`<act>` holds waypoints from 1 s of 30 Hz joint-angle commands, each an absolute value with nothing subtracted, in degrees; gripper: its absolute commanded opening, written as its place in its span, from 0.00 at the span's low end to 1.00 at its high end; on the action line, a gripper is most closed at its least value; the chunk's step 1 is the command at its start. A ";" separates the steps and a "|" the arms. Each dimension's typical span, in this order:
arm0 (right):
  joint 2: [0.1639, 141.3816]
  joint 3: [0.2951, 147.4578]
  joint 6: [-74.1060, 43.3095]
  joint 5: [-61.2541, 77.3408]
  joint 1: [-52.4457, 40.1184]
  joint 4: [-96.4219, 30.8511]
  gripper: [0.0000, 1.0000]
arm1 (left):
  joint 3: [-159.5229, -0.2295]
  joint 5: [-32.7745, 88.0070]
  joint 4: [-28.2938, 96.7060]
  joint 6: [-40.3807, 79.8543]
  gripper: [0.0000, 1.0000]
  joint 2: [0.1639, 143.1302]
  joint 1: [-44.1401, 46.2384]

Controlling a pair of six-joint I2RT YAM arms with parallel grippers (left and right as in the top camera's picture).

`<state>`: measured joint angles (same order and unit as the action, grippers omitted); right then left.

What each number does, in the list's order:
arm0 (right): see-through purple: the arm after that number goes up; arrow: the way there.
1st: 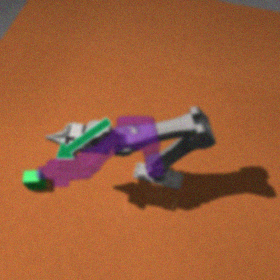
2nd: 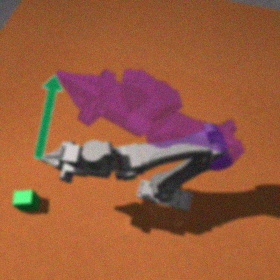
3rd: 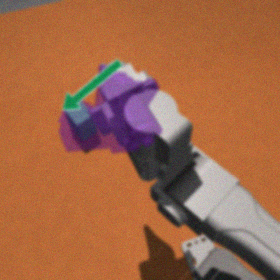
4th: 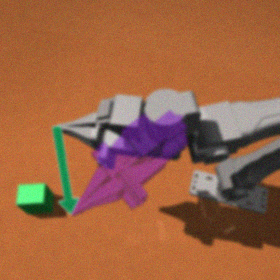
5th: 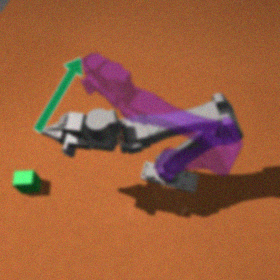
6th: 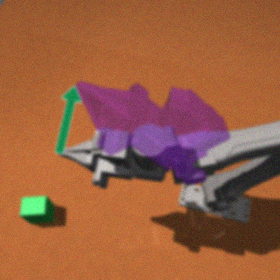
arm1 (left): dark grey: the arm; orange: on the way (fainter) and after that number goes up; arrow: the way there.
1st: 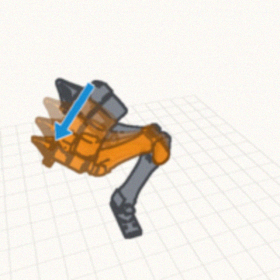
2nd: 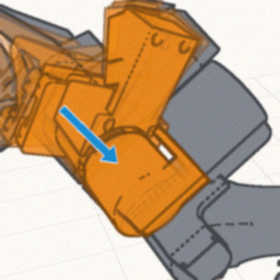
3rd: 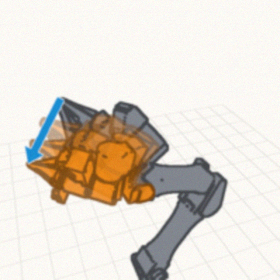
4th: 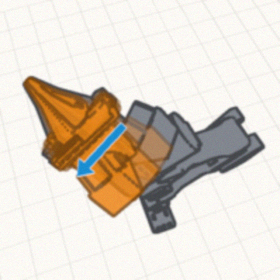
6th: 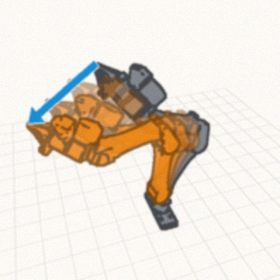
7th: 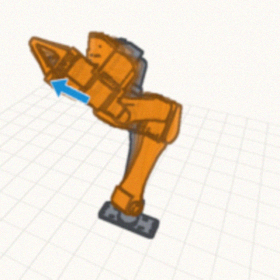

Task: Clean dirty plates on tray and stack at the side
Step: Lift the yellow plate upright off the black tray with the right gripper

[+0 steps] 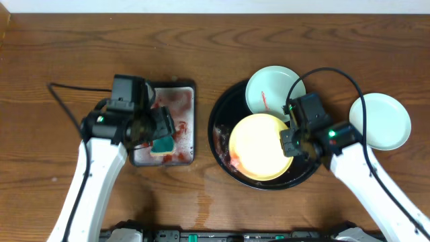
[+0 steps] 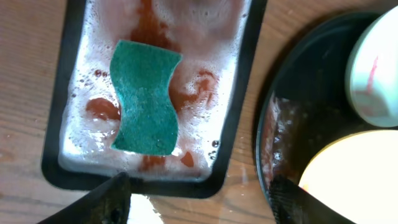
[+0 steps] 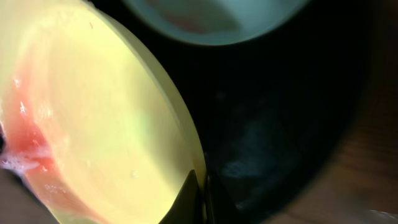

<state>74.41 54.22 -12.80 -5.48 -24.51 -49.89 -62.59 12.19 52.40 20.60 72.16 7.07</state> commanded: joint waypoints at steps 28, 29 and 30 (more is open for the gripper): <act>65.52 54.54 -15.77 -64.20 -65.93 -50.13 0.01 | -62.85 13.04 52.93 19.73 0.83 68.20 6.92; 65.52 54.52 -15.22 -64.49 -66.28 -50.04 0.01 | -62.85 13.04 52.93 19.73 0.83 68.20 6.92; 65.52 54.54 -14.83 -64.71 -66.63 -49.89 0.01 | -62.85 13.04 52.93 19.73 0.83 68.20 6.92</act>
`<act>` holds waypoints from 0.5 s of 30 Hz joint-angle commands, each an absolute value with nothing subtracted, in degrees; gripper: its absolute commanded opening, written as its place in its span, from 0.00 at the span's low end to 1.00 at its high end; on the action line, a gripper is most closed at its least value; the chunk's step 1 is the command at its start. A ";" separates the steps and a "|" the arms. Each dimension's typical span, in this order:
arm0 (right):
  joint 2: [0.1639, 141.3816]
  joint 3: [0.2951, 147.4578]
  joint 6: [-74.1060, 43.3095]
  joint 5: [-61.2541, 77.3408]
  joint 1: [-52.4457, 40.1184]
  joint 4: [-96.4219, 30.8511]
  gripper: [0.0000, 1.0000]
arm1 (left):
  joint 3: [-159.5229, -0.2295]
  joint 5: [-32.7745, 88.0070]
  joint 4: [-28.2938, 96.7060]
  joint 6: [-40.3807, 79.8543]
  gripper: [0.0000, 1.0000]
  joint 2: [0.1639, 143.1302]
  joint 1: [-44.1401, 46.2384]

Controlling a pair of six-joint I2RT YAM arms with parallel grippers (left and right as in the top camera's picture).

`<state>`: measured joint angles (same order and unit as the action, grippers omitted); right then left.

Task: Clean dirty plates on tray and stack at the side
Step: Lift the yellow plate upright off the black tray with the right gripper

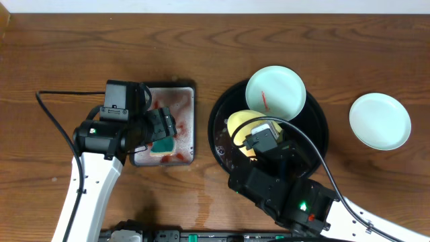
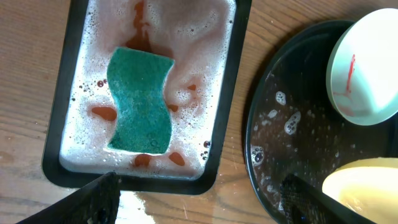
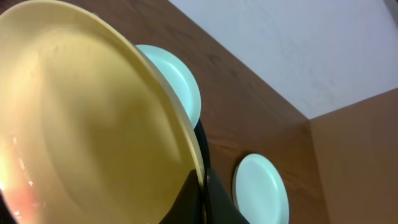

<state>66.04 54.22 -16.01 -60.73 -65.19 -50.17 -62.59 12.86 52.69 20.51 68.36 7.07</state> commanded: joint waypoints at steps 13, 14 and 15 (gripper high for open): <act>65.52 54.54 -14.50 -64.75 -67.61 -49.71 0.01 | -62.85 13.04 52.93 19.73 0.83 68.20 6.92; 65.52 54.54 -14.50 -64.73 -67.61 -49.71 0.01 | -62.85 13.04 52.93 19.73 0.83 68.20 6.92; 65.52 54.54 -14.50 -64.73 -67.59 -49.74 0.01 | -62.85 13.04 52.93 19.73 0.83 68.20 6.92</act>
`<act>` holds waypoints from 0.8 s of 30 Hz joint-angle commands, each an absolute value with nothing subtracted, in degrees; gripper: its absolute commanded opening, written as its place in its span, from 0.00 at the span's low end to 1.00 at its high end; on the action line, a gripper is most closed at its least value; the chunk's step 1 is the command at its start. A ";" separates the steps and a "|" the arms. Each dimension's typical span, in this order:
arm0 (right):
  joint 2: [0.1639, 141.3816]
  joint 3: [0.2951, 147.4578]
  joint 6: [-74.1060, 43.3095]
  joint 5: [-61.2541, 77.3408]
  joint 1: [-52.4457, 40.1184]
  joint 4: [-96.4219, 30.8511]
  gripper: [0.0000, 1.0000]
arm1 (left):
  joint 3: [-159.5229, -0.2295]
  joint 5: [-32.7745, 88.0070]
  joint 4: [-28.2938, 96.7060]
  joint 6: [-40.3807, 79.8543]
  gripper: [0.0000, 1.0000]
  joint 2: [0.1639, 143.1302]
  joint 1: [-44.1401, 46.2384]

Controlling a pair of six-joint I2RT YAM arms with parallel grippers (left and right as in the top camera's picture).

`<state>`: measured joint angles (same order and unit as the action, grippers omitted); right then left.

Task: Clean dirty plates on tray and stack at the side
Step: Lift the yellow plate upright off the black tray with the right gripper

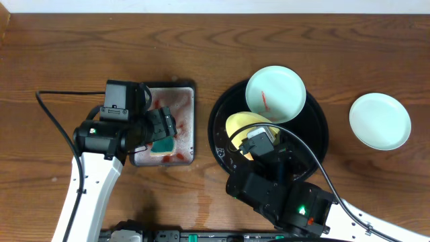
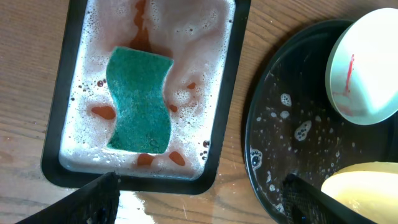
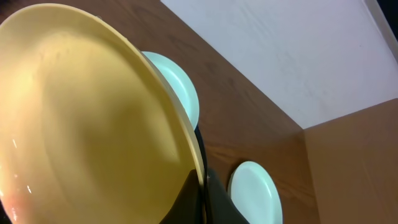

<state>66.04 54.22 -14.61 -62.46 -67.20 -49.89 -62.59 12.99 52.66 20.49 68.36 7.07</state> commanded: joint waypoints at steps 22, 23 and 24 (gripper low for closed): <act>65.52 54.54 -15.14 -65.19 -67.48 -49.67 0.01 | -62.85 13.04 52.93 19.75 0.83 68.20 6.92; 65.52 54.54 -15.25 -65.19 -67.48 -49.67 0.01 | -62.85 13.04 52.93 19.73 0.83 68.20 6.92; 65.52 54.54 -15.25 -65.17 -67.48 -49.67 0.01 | -62.85 13.04 52.93 19.73 0.83 68.20 6.92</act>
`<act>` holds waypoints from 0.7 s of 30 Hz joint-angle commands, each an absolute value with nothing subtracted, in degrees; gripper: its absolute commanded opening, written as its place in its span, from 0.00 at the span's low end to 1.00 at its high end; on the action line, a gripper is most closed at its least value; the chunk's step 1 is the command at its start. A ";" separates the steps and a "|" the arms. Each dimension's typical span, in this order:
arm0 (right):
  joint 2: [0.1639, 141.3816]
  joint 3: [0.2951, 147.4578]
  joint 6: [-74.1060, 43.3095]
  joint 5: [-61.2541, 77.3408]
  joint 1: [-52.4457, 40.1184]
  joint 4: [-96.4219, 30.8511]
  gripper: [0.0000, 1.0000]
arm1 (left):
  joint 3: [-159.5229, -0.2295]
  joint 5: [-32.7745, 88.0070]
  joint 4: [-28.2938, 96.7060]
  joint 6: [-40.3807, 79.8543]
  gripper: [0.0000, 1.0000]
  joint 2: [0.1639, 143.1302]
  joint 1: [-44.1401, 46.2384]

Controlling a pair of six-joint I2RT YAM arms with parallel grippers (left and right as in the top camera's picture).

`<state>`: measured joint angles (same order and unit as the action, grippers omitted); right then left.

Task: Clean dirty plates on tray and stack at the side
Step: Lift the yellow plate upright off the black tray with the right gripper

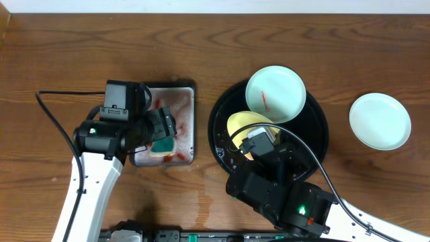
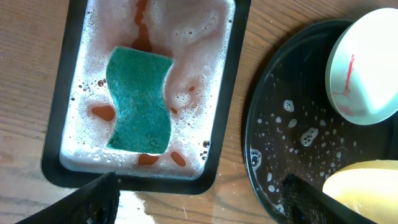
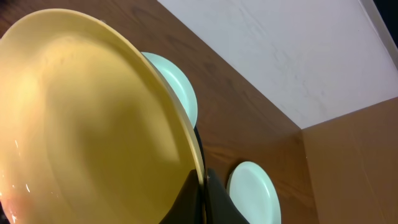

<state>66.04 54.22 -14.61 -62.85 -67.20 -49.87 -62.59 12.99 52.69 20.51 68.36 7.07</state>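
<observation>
My right gripper (image 3: 202,182) is shut on the rim of the yellow plate (image 3: 87,118), which stands tipped up on edge over the round black tray (image 1: 316,144); a red smear shows at its lower left. A pale green plate (image 1: 275,93) with a red streak leans on the tray's far rim. A clean pale green plate (image 1: 380,120) lies on the table to the right. My left gripper (image 2: 199,199) is open above the near edge of the rectangular soapy tray (image 2: 230,93), where the green sponge (image 2: 139,101) lies in reddish foam.
Foam specks dot the round tray's floor (image 2: 298,130). The left arm's black cable (image 1: 57,101) trails over the table at left. A wet patch (image 2: 149,208) lies on the wood just in front of the soapy tray.
Hardly anything has moved. The yellow plate is tilted a touch differently in the right wrist view, and the foam specks on the round tray have drifted a little.
The yellow plate first lay flat in the round tray with my right gripper shut on its rim. Then it stood raised on edge, the right arm swung round to the tray's near side. It has stayed so. My left gripper stayed open over the sponge tray.
</observation>
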 commanded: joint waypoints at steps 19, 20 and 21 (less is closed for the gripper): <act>65.52 54.52 -15.86 -65.14 -67.48 -49.71 0.01 | -62.85 13.04 52.93 19.73 0.83 68.20 6.92; 65.52 54.54 -15.84 -65.14 -67.48 -49.69 0.01 | -62.85 13.04 52.93 19.73 0.83 68.20 6.92; 65.52 54.54 -15.86 -65.17 -67.48 -49.69 0.01 | -62.85 13.04 52.93 19.73 0.83 68.20 6.92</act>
